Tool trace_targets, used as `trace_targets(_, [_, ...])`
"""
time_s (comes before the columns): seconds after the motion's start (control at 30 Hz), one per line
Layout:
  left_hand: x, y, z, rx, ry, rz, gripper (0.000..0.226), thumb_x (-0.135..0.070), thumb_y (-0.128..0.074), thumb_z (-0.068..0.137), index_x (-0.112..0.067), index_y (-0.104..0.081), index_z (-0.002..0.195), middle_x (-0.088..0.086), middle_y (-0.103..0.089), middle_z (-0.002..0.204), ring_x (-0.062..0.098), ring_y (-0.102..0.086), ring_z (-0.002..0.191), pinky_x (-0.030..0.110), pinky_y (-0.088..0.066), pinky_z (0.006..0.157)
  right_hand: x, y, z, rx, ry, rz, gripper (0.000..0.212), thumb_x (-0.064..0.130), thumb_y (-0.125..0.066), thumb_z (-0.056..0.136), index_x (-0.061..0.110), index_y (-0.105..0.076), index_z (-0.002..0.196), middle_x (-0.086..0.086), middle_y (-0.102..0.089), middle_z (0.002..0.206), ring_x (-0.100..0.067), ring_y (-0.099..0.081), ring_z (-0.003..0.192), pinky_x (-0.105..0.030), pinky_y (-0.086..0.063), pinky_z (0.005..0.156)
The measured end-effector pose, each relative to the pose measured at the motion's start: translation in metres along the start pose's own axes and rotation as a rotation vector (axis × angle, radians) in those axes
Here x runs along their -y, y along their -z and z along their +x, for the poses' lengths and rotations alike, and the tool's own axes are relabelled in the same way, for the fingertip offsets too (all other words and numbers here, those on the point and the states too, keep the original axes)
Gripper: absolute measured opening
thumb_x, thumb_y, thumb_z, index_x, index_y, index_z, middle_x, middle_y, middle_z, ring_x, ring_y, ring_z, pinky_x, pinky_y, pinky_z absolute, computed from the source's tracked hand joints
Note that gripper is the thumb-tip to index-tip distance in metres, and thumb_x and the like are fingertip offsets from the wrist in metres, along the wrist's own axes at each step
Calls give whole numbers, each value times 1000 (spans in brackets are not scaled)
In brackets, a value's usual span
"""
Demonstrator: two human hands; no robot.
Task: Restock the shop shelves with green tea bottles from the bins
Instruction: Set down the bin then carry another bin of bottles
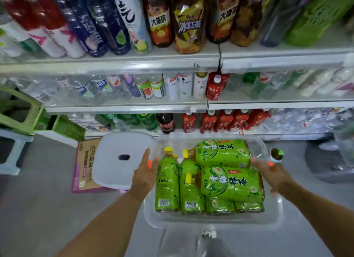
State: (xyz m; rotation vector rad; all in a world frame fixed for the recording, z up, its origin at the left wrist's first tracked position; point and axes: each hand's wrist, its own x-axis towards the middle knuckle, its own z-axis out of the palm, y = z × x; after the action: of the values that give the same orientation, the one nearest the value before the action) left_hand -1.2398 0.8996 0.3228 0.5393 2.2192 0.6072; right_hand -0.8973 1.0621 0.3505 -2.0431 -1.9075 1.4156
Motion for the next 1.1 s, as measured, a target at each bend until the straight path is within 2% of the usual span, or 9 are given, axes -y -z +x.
trace_targets(0.17, [-38,-5,62,-1,-43,5,63,-48,-44,103,-31,-21,159,16,-63,123,36,-58,120,40,-42,100,19,6,65,1,-16,-4,100,98,-41,62,15,-66,112,-3,-56,72,-26,-60,78,-57,-55,85])
trace_targets(0.27, [-53,-9,92,-16,-78,22,63,-51,-43,101,-35,-22,158,-6,-59,86,27,-59,93,31,-38,82,28,11,101,-28,11,18,100,97,-43,62,7,-70,98,5,-57,52,-15,-65,63,-49,-60,69])
trace_targets(0.33, [-59,-11,111,-28,-86,23,63,-53,-42,101,-37,-22,158,-10,-55,81,20,-53,88,29,-35,81,35,11,120,-23,63,14,84,84,-45,75,5,-69,90,12,-37,34,-1,-50,38,-34,-57,48])
trace_targets(0.4, [-64,-15,128,-35,-86,25,63,-53,-42,101,-37,-21,158,-8,-55,97,19,-50,96,30,-32,84,44,9,137,-35,81,14,65,73,-46,81,11,-64,74,11,-31,31,-2,-40,32,-22,-47,38])
trace_targets(0.47, [-67,-18,141,-21,-69,37,63,-53,-41,101,-39,-19,158,1,-58,110,28,-56,108,32,-34,86,48,7,152,-43,102,45,54,66,-50,83,17,-52,61,10,-31,34,-7,-37,31,-24,-42,35])
trace_targets(0.63, [-71,-24,164,-8,-50,87,64,-56,-37,100,-40,-16,158,19,-60,136,42,-56,122,33,-34,86,48,-1,179,-38,143,88,57,67,-51,83,15,-50,62,8,-39,36,-4,-39,31,-16,-36,37])
trace_targets(0.77, [-75,-25,162,5,-18,146,64,-58,-34,100,-43,-12,158,20,-56,141,46,-54,125,46,-42,102,40,-6,186,-93,45,21,85,91,-42,71,8,-60,75,1,-51,53,-10,-52,44,-22,-43,48])
trace_targets(0.87, [-79,-25,162,16,9,194,66,-57,-35,101,-43,-7,158,23,-58,138,46,-56,122,47,-44,99,36,-8,186,-65,-4,43,105,98,-42,60,0,-62,93,-14,-61,76,-22,-62,67,-37,-53,65])
trace_targets(1.1, [-114,-24,157,124,170,453,88,-50,-52,99,-18,3,160,30,-30,155,46,-38,139,49,-37,112,53,-7,177,-63,-219,-114,68,58,-56,92,1,-56,128,-26,-61,122,-39,-60,112,-48,-49,98])
